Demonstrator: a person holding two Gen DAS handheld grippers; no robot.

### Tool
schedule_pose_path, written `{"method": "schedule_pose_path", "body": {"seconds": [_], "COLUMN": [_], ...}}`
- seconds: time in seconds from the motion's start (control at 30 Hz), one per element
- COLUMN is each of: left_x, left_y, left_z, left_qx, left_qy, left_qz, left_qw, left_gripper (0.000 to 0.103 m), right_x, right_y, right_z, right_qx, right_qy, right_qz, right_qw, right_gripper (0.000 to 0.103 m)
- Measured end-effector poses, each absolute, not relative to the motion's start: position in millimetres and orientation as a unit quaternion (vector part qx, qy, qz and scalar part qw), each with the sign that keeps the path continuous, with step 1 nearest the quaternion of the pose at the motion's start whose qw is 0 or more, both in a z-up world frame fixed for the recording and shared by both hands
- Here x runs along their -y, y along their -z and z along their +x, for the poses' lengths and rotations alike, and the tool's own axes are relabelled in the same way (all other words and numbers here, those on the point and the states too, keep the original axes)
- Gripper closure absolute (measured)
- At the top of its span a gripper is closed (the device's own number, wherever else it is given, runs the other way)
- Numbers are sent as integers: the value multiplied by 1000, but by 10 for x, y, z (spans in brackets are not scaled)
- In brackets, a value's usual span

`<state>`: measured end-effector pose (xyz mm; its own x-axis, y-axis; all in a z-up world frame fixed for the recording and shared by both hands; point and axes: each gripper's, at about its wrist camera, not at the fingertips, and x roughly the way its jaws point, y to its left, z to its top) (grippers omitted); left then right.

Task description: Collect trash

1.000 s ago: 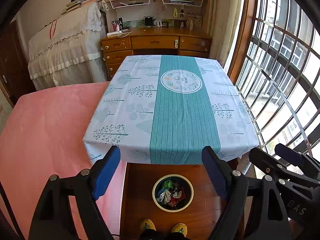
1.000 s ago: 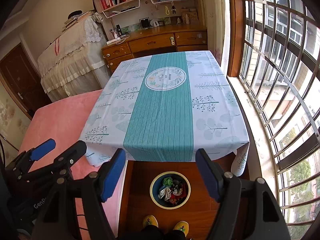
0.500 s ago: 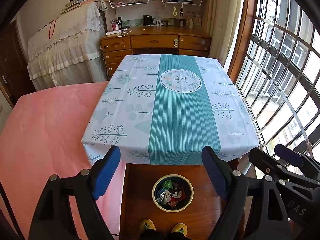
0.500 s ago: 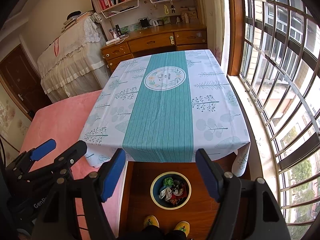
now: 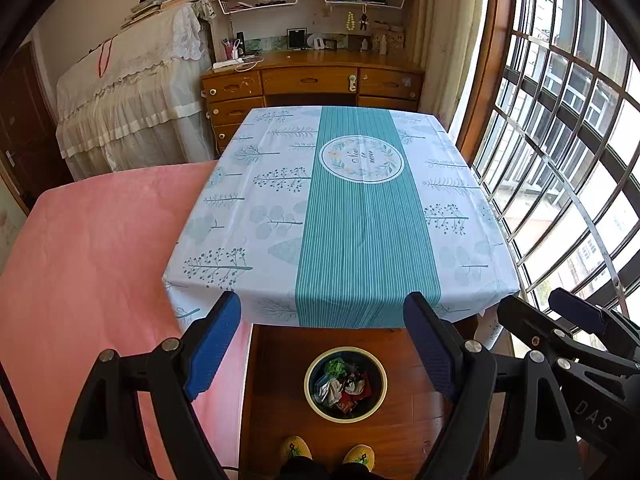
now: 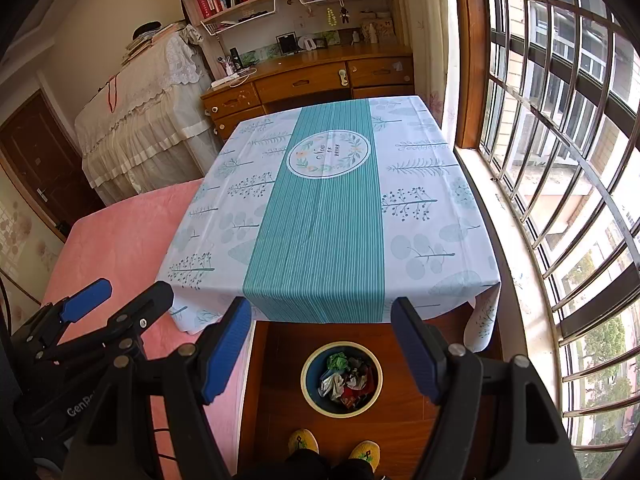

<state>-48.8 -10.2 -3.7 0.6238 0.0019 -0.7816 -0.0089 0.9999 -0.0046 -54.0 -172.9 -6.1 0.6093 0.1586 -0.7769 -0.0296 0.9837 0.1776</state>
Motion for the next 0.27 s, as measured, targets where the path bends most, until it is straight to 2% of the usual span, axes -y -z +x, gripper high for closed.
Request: {"method": "schedule_pose_path", "body": {"seconds": [0.27], "left_x": [137], "left_y": [76], "left_z": [-520], "left_qx": [-436], "left_qy": [-5], "left_qz": [-5], "left_qw": [900], "left_gripper": [21], "right_x": [1721], "right_y": [59], "right_z": [-543], "right_qx": [-439], "right_qy": [-52], "right_qz": [75], "right_qw": [894], "right_gripper": [30]}}
